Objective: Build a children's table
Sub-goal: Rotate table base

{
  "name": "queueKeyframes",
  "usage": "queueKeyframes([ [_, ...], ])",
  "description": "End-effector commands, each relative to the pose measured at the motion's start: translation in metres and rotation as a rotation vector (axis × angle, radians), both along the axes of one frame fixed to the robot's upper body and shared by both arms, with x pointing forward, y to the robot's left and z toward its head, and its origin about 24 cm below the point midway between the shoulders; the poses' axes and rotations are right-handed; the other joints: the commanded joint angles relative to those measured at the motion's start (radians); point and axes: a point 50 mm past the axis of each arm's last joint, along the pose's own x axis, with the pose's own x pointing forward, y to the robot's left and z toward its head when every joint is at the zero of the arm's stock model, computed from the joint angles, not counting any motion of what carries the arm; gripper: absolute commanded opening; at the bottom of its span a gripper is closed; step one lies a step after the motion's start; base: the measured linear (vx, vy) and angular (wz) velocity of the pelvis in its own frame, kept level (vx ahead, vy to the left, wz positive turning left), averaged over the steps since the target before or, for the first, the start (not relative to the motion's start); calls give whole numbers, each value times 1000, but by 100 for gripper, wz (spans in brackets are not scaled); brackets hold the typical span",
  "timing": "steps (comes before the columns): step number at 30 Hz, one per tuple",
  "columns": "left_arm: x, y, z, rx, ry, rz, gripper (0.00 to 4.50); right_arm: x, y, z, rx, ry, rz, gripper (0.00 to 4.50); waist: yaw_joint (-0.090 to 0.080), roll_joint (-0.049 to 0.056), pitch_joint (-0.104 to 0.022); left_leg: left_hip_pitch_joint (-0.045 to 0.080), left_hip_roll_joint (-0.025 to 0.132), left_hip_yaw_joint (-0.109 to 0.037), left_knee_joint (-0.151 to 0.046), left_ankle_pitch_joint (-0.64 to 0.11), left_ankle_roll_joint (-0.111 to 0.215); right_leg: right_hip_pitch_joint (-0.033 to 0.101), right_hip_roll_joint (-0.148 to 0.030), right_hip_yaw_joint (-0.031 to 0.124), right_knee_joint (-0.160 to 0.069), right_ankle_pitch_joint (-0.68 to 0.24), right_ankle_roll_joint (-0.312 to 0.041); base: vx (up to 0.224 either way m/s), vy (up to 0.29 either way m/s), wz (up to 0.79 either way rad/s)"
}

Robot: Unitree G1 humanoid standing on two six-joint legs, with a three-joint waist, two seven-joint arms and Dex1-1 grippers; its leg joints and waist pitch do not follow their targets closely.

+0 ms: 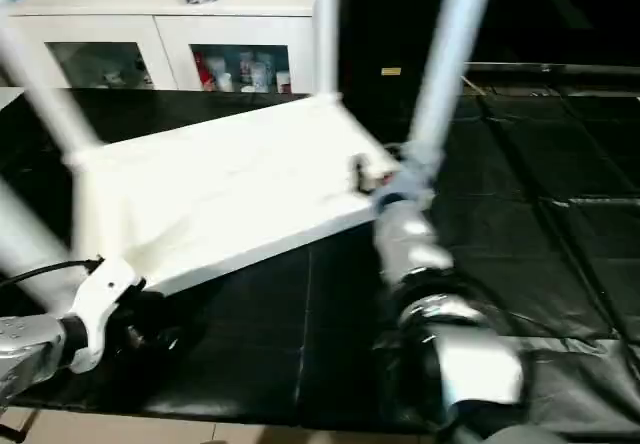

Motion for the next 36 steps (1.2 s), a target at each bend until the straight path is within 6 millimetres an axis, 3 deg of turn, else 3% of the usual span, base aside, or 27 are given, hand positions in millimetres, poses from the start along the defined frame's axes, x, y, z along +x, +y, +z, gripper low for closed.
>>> queueKeyframes([
  [1,4,6,2,40,-42,32,443,4,-25,15,-5,-52,-102,450,-10,1,-60,-3,-24,27,-72,-294,17,44,-16,20,-67,-315,-184,0,0,0],
  [3,4,6,2,38,-46,33,443,3,-31,16,-9,-56,-115,450,-13,1,-59,-13,-25,26,-72,-281,20,48,-17,18,-65,-322,-179,0,0,0],
  [6,5,6,1,35,-90,53,443,1,-49,19,-22,-69,-151,450,-11,-3,-63,-15,-26,28,-67,-244,30,49,-16,18,-63,-294,-183,0,0,0],
  [9,5,6,1,-6,-120,83,443,0,-53,19,-22,-74,-132,450,-12,-2,-64,-21,-26,29,-65,-218,37,51,-15,18,-60,-265,-191,0,0,0],
  [14,-5,2,3,-129,-164,118,443,-1,-45,16,-71,-94,9,450,-21,-5,-64,-27,-25,30,-62,-211,57,55,-16,15,-60,-245,-214,0,0,0],
  [15,-13,1,1,-155,-165,134,443,-3,-41,13,-106,-100,64,450,-23,0,-64,-25,-25,29,-63,-219,61,53,-15,14,-61,-259,-215,0,0,0],
  [16,-16,2,0,-172,-178,158,443,-5,-37,10,-123,-105,109,450,-28,-5,-63,-31,-23,28,-63,-211,64,57,-17,14,-62,-253,-218,0,0,0],
  [18,-21,5,0,-234,-238,235,443,-9,-30,6,-150,-113,196,450,-30,-7,-61,-30,-22,30,-62,-219,72,54,-15,14,-66,-271,-214,0,0,0],
  [20,-26,11,0,-297,-318,336,443,-15,-23,0,-175,-117,288,450,-28,-10,-59,-31,-23,32,-62,-222,79,55,-13,14,-72,-290,-205,0,0,0],
  [23,-27,15,1,-299,-395,415,443,-26,-19,-8,-221,-107,378,450,-25,-15,-55,-28,-20,29,-68,-259,76,50,-12,15,-82,-365,-166,0,0,0],
  [27,-26,19,5,-311,-511,519,443,-46,-12,-13,-230,-108,486,450,-20,-14,-51,-26,-17,27,-74,-288,63,48,-12,19,-90,-424,-116,0,0,0],
  [33,-21,21,9,-319,-595,579,443,-72,1,-9,-198,-152,625,450,-21,-17,-49,-28,-16,23,-79,-294,59,46,-12,23,-97,-446,-73,0,0,0],
  [34,-14,20,12,-324,-614,570,443,-80,3,-8,-225,-132,669,450,-22,-23,-49,-29,-18,24,-80,-288,58,46,-11,23,-98,-451,-67,0,0,0],
  [36,-7,19,15,-335,-623,550,443,-86,5,-9,-257,-104,713,450,-19,-18,-50,-24,-18,23,-79,-282,51,43,-9,25,-97,-449,-61,0,0,0],
])
